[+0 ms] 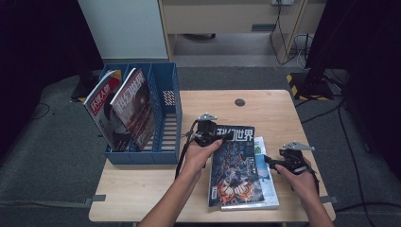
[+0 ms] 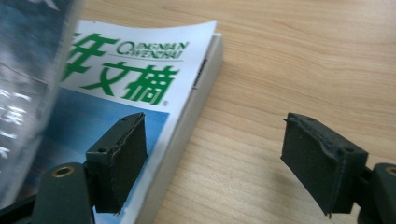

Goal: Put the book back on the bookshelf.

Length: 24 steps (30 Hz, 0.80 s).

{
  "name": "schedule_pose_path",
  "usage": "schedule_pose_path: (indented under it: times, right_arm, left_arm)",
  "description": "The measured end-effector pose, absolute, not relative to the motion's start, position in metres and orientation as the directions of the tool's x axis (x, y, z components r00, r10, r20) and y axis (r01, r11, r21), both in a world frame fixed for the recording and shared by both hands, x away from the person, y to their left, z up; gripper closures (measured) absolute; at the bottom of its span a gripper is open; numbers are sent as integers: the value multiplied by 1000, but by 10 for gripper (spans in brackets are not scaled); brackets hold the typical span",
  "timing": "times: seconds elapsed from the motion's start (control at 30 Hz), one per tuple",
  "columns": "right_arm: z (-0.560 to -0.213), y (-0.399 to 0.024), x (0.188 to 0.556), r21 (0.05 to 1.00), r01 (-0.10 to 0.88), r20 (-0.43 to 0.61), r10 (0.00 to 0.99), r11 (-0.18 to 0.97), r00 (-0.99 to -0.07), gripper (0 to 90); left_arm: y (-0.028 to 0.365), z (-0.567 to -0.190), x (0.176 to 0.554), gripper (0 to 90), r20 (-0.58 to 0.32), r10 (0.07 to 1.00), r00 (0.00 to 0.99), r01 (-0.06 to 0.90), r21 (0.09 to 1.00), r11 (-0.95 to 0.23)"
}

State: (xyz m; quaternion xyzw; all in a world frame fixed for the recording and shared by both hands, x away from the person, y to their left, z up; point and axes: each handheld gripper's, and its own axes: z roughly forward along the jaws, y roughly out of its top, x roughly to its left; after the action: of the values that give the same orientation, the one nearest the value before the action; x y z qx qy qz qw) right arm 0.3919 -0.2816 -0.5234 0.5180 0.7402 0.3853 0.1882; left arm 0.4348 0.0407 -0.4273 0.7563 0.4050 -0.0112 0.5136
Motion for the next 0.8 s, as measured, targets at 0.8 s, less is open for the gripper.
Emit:
schedule_pose_path:
  times: [0.8]
  right_arm:
    - [-534,-299,394,728,669,82,950,149,-301,206]
  left_arm:
    - [58,-376,421,820,-364,579,729,533,833,-148]
